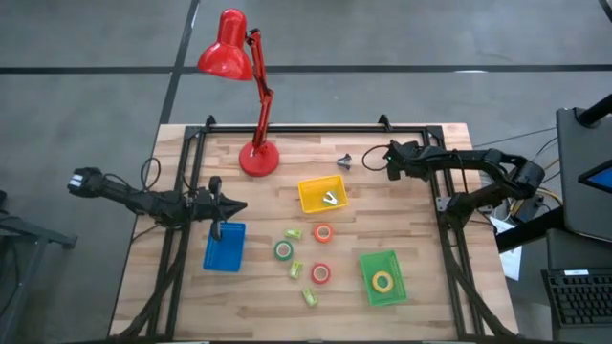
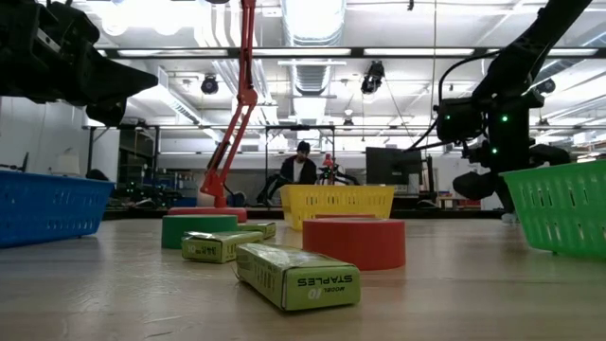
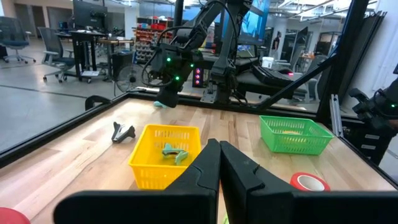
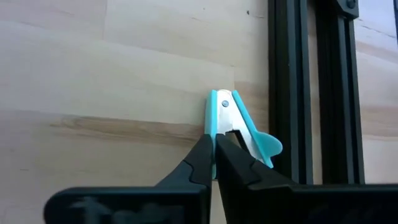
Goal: Pick and place Stapler, Stapler remover, tape
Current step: Put the light blue staple remover into the yellow bin
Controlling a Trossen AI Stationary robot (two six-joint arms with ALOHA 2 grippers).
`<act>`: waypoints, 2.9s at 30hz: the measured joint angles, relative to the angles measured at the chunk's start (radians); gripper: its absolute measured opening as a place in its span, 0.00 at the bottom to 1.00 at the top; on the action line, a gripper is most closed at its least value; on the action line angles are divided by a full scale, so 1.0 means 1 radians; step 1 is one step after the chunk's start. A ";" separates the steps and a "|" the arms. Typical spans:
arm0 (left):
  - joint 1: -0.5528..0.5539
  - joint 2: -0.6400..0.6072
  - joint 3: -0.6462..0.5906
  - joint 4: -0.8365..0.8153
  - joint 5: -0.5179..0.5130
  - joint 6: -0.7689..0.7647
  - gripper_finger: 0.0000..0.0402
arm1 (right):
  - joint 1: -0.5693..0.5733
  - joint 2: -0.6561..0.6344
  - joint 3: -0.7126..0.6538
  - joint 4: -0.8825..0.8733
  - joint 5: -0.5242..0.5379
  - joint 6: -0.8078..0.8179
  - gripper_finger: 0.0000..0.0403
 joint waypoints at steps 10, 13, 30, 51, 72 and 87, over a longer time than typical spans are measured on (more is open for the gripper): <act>0.000 0.000 0.000 0.000 0.000 0.000 0.02 | 0.101 -0.092 0.009 0.030 -0.113 -0.026 0.02; 0.000 0.000 0.000 0.000 0.000 0.000 0.02 | 0.166 -0.128 0.009 0.079 -0.132 -0.028 0.02; 0.000 0.000 0.000 0.000 0.000 0.000 0.02 | 0.605 -0.135 0.010 0.703 -0.133 -0.170 0.02; 0.000 0.000 0.000 0.000 0.000 0.000 0.02 | 0.678 0.179 0.228 0.768 -0.174 -0.329 0.02; 0.000 0.000 0.000 0.000 0.000 0.000 0.02 | 0.678 0.320 0.419 0.484 -0.171 -0.332 0.02; 0.000 0.000 0.000 0.000 0.000 0.000 0.02 | 0.677 0.318 0.414 0.480 -0.170 -0.332 0.02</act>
